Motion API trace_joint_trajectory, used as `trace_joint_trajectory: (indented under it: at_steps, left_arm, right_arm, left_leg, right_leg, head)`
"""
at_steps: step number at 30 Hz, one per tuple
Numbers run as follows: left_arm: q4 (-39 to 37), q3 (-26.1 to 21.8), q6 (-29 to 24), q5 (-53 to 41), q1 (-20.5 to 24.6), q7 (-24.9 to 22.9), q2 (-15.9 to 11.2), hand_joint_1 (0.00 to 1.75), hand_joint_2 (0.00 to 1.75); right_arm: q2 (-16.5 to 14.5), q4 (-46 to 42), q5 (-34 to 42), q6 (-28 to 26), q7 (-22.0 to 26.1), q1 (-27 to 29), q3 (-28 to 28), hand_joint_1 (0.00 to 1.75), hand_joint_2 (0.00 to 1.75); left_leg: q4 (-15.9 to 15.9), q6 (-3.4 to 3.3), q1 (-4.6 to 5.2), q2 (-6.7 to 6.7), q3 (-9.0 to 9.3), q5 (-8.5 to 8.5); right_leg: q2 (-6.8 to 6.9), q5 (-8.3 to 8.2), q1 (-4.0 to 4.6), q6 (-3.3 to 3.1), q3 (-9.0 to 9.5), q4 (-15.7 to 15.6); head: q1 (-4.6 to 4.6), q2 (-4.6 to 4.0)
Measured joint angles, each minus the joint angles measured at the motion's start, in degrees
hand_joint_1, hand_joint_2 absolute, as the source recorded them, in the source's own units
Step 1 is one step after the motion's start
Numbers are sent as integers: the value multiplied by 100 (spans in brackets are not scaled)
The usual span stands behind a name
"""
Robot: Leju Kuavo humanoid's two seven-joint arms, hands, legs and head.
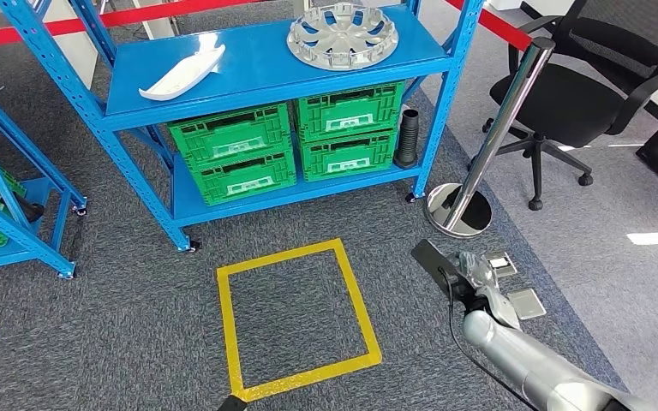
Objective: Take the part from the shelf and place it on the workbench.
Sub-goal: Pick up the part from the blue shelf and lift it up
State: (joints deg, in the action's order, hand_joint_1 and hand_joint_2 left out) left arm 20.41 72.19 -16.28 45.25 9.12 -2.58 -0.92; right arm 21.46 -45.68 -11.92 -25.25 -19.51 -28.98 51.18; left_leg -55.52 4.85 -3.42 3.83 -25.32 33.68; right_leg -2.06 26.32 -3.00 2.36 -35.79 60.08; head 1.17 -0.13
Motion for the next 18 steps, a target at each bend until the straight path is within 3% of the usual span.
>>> trace_joint_trajectory:
  at_steps: [11, 18]
  left_arm:
    - [-2, 13, 530, -418, 125, -37, 1, 0, 175]
    - [-7, 100, 327, -1078, 203, 73, 14, 0, 175]
  right_arm:
    - [37, -752, -1979, 215, -495, -837, -282, 175, 175]
    - [35, -1067, -2402, 306, -581, -1069, -361, 175, 175]
  left_leg:
    - [-4, -5, 1, 0, -2, -3]
    - [-6, -5, 1, 0, -2, -3]
  right_leg:
    - [0, -4, 0, 3, 0, 0]
    - [0, -4, 0, 4, 0, 0]
  head:
    - [0, 0]
    - [0, 0]
